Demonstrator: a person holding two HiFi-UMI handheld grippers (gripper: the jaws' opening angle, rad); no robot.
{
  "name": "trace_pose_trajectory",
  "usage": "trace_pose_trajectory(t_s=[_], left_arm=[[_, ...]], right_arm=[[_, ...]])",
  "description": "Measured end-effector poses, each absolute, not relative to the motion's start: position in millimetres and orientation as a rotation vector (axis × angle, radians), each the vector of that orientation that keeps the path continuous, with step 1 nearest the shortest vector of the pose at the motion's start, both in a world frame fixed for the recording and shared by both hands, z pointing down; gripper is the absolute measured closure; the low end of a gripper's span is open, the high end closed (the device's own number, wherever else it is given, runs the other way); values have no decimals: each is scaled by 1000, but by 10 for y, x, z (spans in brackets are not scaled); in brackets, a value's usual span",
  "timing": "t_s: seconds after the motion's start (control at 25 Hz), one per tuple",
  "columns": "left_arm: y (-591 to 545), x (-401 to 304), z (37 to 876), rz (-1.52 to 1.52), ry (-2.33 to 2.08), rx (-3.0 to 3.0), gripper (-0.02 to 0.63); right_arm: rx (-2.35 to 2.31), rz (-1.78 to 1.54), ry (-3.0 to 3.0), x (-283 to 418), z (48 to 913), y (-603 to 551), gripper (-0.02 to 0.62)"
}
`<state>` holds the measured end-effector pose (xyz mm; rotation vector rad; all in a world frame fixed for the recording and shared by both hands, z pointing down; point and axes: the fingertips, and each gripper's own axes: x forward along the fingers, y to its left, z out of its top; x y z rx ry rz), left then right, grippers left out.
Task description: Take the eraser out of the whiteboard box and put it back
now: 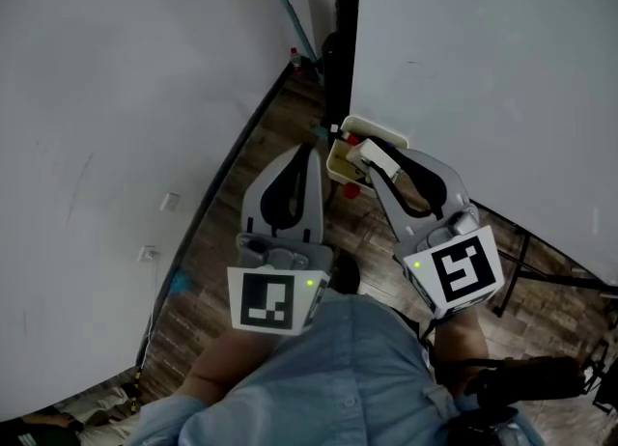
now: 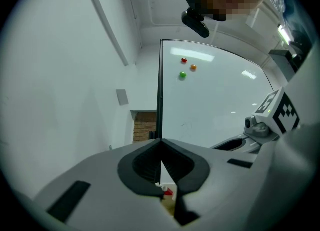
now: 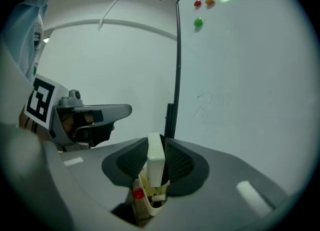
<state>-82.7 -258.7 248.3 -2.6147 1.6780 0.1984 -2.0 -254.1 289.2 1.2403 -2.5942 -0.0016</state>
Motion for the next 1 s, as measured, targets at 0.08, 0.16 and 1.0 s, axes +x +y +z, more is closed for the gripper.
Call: trace_pose_trajectory(t_s=[0.08,0.16,1.0], left_arm=[[-2622,-848,2525,193,1682,-2625,601],[-2654,-863,2576,186,1686,-2637,601],[-2958,-933,2976,81,1709,-2719,601]], right_arm=[[1232,23,-2582,-53,2986,-2566,492],[1226,61,-2569,-84,3095,-2586,492],[1167,180,-2488,-275,3758,-2750,491]])
